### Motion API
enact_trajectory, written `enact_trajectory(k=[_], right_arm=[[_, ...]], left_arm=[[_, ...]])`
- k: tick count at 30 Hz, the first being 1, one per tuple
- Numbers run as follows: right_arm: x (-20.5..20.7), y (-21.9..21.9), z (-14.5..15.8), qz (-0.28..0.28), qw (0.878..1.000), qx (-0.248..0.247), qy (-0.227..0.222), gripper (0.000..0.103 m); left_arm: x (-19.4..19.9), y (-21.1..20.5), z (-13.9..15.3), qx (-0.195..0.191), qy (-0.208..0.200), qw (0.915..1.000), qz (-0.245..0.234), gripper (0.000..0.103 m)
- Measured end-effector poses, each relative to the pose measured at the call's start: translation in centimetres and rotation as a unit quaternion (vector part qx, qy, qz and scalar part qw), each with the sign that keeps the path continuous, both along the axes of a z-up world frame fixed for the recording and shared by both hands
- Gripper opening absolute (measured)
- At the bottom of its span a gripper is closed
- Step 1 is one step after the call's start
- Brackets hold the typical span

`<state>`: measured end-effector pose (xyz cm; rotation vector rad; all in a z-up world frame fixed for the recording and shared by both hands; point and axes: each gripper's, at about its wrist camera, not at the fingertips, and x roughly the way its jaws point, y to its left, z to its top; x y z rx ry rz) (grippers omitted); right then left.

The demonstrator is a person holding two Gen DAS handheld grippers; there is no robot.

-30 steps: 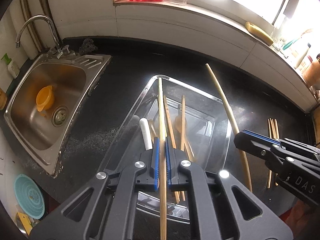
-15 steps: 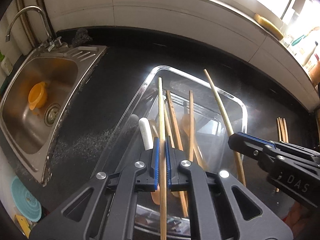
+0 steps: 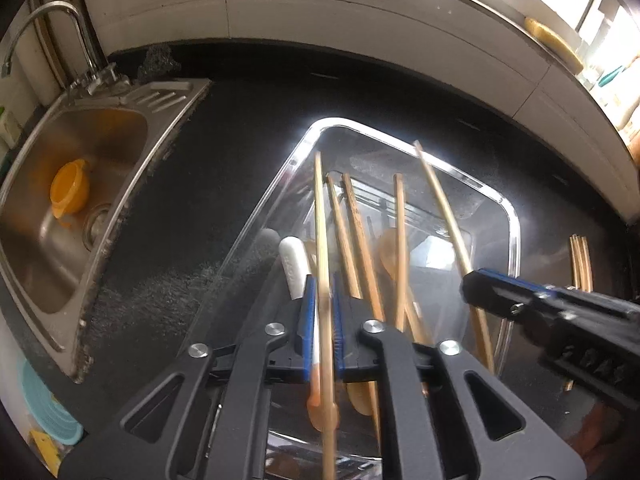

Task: Organize utensils
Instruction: 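Lower the chopsticks into the container and open both tools, then move both open tools back over the chopstick pile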

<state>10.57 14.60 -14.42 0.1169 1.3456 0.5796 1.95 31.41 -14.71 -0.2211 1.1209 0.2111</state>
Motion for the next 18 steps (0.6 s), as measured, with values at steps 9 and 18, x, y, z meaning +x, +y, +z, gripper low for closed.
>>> enact_trajectory(k=[9,18], right_arm=[[1.3,-1.4,3.4,-0.014,0.998,0.051,-0.035,0.076],[0.4,-0.9,4.1,0.006,0.998,0.052,-0.033,0.076]], left_arm=[[-1.9,1.4,2.0,0.002,-0.026,0.9994,0.024,0.097],[-2.5,1.2,2.4,0.002,-0.030,0.9989,0.035,0.097]])
